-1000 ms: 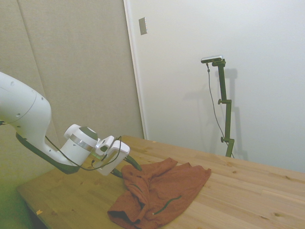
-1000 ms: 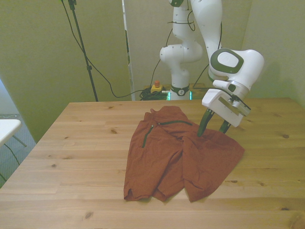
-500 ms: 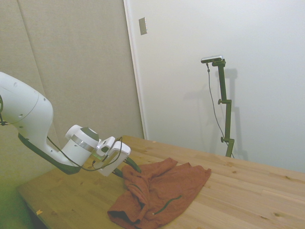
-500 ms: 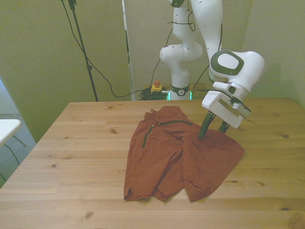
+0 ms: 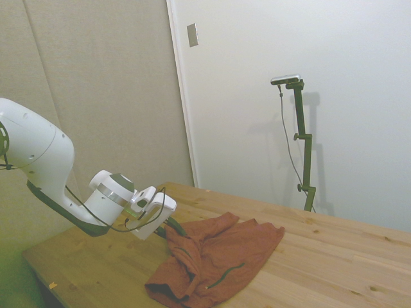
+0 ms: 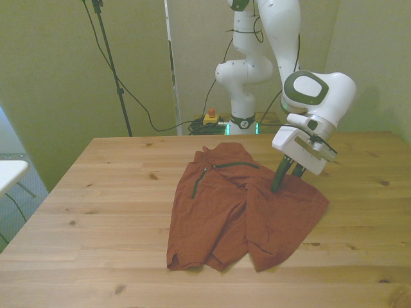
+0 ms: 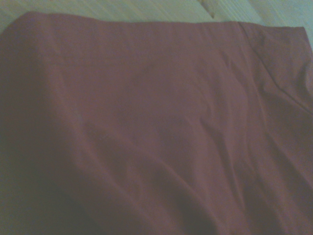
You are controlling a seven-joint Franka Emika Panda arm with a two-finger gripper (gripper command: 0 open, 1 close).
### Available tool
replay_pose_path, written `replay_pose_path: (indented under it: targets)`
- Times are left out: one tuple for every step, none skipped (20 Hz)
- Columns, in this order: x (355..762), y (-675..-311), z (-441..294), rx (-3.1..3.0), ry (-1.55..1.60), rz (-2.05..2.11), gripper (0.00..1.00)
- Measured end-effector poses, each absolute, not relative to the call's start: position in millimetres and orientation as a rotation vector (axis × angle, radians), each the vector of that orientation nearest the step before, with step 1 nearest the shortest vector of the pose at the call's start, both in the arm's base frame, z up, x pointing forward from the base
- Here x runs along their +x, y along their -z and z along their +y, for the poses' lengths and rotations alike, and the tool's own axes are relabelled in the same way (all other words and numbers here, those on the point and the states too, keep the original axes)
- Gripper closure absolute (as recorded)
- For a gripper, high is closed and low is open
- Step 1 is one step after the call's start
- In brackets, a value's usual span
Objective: Fold the shorts
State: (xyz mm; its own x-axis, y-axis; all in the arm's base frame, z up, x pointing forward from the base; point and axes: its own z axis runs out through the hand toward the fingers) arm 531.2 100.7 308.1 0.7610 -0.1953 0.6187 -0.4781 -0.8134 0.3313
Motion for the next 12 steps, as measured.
replay_pose_path:
  targets:
    - [531,-307,101,2.478,-0.795,-0.508,1.00]
    - [531,-307,101,2.478,-0.793,-0.508,1.00]
    - [531,-306,101,2.480,-0.792,-0.509,1.00]
    - [531,-306,101,2.482,-0.791,-0.511,1.00]
    - [531,-306,101,2.484,-0.791,-0.512,1.00]
    - [531,-306,101,2.487,-0.791,-0.514,1.00]
    - [531,-307,102,2.492,-0.793,-0.516,1.00]
    - [531,-308,102,2.494,-0.795,-0.518,1.00]
    - [532,-309,102,2.494,-0.799,-0.521,1.00]
    - [532,-313,101,2.493,-0.807,-0.526,1.00]
    - [533,-318,100,2.490,-0.819,-0.535,1.00]
    - [534,-325,97,2.486,-0.832,-0.550,1.00]
